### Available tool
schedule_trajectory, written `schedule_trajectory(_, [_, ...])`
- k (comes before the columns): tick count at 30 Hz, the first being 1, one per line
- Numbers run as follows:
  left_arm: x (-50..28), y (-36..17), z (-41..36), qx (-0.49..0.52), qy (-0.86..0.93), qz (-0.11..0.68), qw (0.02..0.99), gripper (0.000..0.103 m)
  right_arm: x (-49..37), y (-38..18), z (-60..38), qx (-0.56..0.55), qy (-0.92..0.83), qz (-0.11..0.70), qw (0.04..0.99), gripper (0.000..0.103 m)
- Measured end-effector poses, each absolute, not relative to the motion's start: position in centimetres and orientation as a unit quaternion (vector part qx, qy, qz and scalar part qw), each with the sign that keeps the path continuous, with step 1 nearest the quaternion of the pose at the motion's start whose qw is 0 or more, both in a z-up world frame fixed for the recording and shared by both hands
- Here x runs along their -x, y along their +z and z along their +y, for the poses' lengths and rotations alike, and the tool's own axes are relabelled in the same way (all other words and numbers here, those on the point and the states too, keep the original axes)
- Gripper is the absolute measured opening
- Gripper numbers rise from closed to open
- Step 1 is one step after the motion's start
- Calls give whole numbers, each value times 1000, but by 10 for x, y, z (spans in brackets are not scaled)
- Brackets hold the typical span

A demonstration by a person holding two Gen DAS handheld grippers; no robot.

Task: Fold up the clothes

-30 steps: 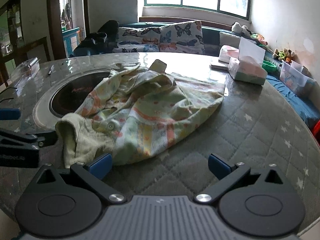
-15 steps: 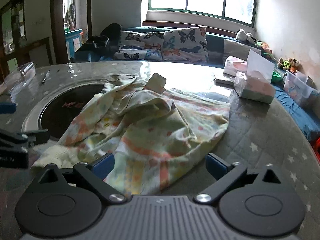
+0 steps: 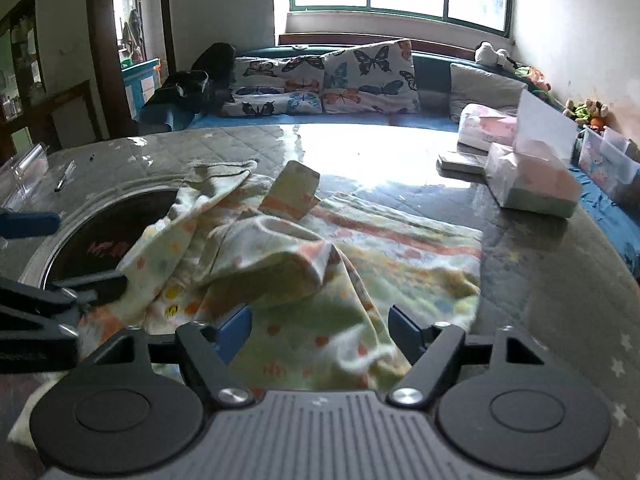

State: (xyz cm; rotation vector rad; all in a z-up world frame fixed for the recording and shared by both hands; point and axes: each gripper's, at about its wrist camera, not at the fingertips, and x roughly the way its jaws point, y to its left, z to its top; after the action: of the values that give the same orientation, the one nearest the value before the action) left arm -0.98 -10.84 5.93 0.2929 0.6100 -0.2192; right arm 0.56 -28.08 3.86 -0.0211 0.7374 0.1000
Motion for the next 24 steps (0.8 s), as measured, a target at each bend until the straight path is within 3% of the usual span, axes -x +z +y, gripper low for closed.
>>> schedule_trajectory(4, [-8,51,-114,-152,-112,310,932,78,-17,37,-279,2,57,361,931,62])
schedule_trajectory(6, [-16,46,-117,-154,-115,318,928,62,-24,33,-277,1,62,364,929,57])
schedule_trajectory(8, [-24,41,-119,-157,-116,325,925,54,-29,29,-276,5,63,369,927,48])
schedule_trajectory(10, [-28,35,-119,-162,-118,329,923,39,-32,25,-278,2,65,375,925,26])
schedule_trajectory(12, [-29,32,-117,-163,-121,332,921,17,-33,23,-282,-15,70,380,922,12])
schedule_trajectory(13, [-29,31,-115,-162,-121,331,922,13,-32,22,-285,-21,72,381,922,8])
schedule_trajectory(15, [-28,31,-109,-159,-121,326,924,8,-27,24,-289,-25,70,375,924,5])
schedule_trajectory(24, [-10,36,-66,-128,-81,314,937,3,2,29,-314,-45,22,361,931,3])
